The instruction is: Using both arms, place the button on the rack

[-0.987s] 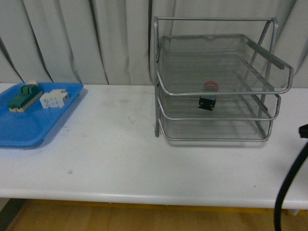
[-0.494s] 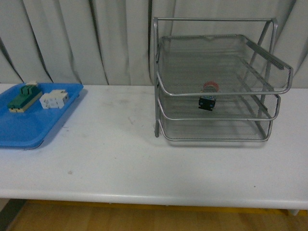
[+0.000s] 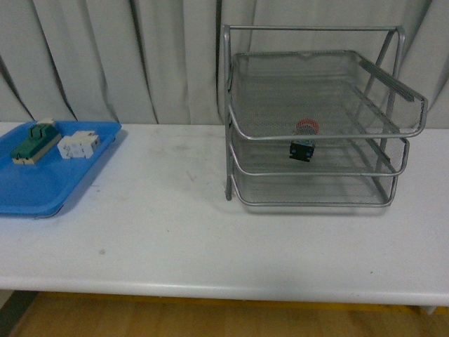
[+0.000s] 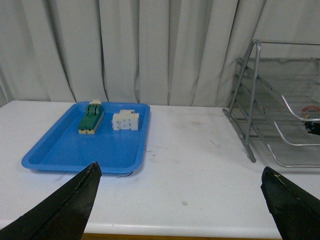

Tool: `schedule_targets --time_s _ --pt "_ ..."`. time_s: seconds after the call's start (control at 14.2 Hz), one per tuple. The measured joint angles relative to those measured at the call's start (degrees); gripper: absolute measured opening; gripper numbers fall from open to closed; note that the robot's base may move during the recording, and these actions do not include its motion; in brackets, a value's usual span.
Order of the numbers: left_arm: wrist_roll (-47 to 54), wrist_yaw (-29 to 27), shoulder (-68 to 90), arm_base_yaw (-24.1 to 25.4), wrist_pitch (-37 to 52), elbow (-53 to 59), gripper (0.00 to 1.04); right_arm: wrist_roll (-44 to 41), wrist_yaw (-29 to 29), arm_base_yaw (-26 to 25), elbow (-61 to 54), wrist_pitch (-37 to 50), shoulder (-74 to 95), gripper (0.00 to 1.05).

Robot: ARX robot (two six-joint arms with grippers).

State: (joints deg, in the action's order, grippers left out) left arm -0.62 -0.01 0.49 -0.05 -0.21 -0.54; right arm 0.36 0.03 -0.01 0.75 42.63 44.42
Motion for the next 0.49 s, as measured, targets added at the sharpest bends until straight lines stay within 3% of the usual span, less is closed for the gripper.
schedule_targets --time_s 0.49 --pt "0.0 0.0 0.0 0.0 0.0 0.0 0.98 0.0 0.0 0.0 -0.1 -17.1 -18.5 0.02"
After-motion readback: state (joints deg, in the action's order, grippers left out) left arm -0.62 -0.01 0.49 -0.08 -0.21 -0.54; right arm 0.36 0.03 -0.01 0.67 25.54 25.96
